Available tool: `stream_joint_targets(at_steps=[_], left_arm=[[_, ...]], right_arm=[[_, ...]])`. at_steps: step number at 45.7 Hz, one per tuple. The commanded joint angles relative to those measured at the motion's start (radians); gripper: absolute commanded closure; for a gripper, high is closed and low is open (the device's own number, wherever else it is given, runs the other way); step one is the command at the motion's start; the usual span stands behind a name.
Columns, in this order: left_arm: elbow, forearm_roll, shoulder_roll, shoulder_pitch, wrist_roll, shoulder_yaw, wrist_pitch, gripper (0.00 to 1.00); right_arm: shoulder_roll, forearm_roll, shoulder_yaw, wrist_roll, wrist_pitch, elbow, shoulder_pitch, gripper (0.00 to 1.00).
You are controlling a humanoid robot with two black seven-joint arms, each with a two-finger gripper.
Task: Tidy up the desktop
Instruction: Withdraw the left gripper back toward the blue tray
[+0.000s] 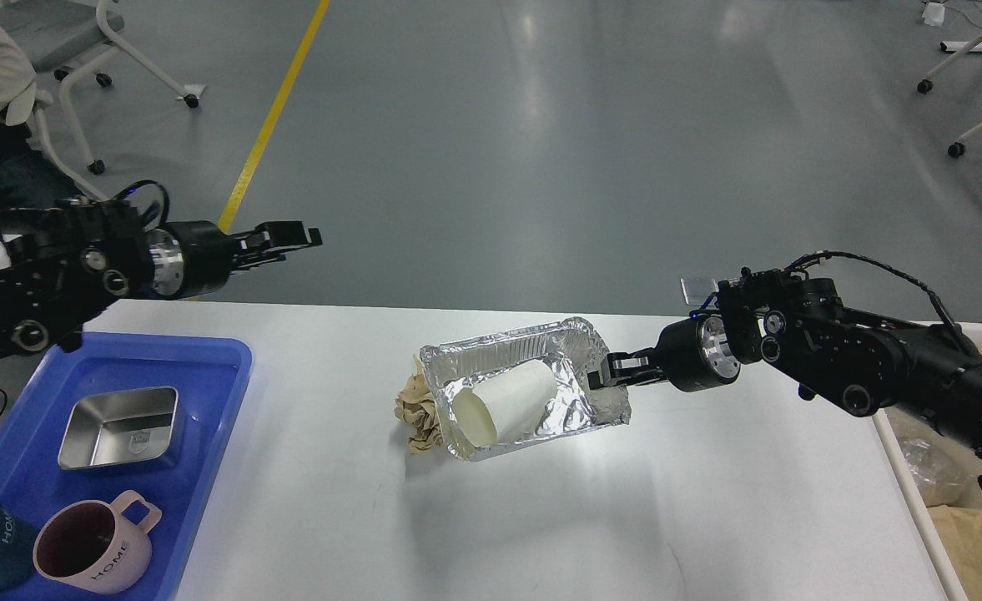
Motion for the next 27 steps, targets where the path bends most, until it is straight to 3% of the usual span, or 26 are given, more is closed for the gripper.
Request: stream_joint_targets(at_steps=[1, 8, 15, 27], left_arm=[[-0.037, -0.034, 0.121, 0.048, 0.0, -0.027, -0.058, 0.25], [-0.146, -0.051, 0.254, 0.129, -0.002, -0.073, -0.052, 0.25], [-0.368, -0.051, 0.449, 0.227, -0.003, -0.155, -0.026, 0.25], [-0.756, -0.051, 0.8, 0.414, -0.005, -0.192, 0.149, 0.25]], right_arm=[[-0.001, 0.008, -0.004, 0.0, 0.001, 0.0, -0.006, 1.0], [-0.001, 0.008, -0.004, 0.0, 0.001, 0.0, -0.008, 1.0], [-0.002, 0.008, -0.005, -0.002, 0.001, 0.0, -0.008, 1.0], [-0.002, 0.007, -0.009, -0.002, -0.002, 0.0, -0.008, 1.0]])
